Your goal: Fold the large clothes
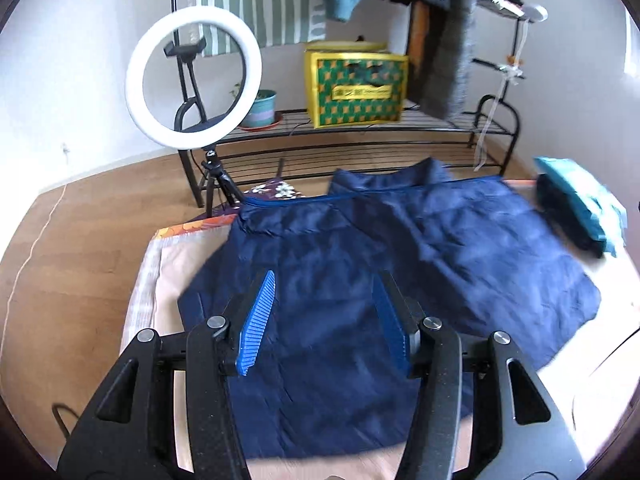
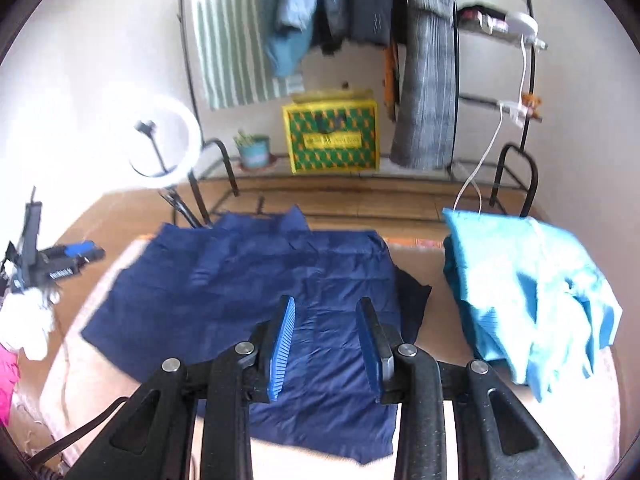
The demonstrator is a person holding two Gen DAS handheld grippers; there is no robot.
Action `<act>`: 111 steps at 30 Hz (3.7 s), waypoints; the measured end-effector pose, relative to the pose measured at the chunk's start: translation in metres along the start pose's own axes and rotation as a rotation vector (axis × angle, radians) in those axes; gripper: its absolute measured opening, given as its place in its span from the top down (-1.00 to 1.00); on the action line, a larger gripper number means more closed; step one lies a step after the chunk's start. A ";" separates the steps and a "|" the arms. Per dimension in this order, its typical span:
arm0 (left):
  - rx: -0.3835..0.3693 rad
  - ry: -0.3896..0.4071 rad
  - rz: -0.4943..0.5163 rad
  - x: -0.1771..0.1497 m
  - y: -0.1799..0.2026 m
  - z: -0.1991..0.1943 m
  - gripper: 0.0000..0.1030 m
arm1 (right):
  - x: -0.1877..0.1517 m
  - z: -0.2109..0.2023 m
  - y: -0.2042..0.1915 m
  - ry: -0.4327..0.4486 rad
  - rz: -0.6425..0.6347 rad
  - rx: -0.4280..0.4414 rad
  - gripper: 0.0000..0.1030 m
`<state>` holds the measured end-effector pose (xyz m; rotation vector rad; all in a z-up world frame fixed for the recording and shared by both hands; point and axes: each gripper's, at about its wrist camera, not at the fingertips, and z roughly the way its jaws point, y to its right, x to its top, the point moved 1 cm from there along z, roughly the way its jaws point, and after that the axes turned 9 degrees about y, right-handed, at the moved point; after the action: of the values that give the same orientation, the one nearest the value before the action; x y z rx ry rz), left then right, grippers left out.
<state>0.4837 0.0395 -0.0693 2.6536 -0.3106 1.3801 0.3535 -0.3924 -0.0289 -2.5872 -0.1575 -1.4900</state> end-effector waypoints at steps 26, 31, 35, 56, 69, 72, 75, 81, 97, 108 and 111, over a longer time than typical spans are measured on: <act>-0.065 -0.038 0.097 -0.050 0.125 0.056 -0.04 | -0.133 -0.003 0.004 -0.084 0.457 -0.143 -0.31; -0.053 -0.074 0.154 -0.078 0.140 0.107 -0.04 | -0.157 0.042 0.041 -0.144 0.574 -0.225 -0.33; -0.046 -0.053 0.132 -0.099 0.139 0.127 -0.05 | -0.178 0.064 0.058 -0.144 0.662 -0.238 -0.39; -0.204 -0.071 0.149 -0.093 0.141 0.078 -0.05 | -0.186 0.095 0.082 -0.021 0.841 -0.108 0.47; -0.169 -0.073 0.113 -0.098 0.129 0.080 -0.10 | -0.120 0.058 0.035 0.062 0.551 -0.122 0.76; -0.088 -0.039 0.102 -0.093 0.110 0.072 -0.10 | -0.110 0.050 0.026 0.082 0.513 -0.116 0.76; -0.064 -0.061 0.096 -0.100 0.099 0.077 -0.10 | -0.100 0.047 0.016 0.095 0.471 -0.122 0.77; -0.042 -0.081 0.162 -0.124 0.106 0.088 -0.10 | -0.084 0.046 -0.009 0.117 0.429 -0.104 0.78; 0.033 0.051 0.014 -0.099 0.008 -0.112 -0.10 | -0.029 0.035 -0.114 0.161 0.144 -0.011 0.78; 0.203 0.196 -0.262 -0.117 -0.109 -0.210 -0.10 | -0.016 0.071 -0.251 0.143 -0.089 0.125 0.78; 0.214 0.214 -0.309 -0.121 -0.124 -0.216 -0.10 | -0.023 0.094 -0.293 0.108 -0.128 0.173 0.78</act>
<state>0.2748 0.2207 -0.0480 2.5352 0.2740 1.6449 0.3729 -0.0874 -0.0721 -2.3947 -0.4268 -1.5784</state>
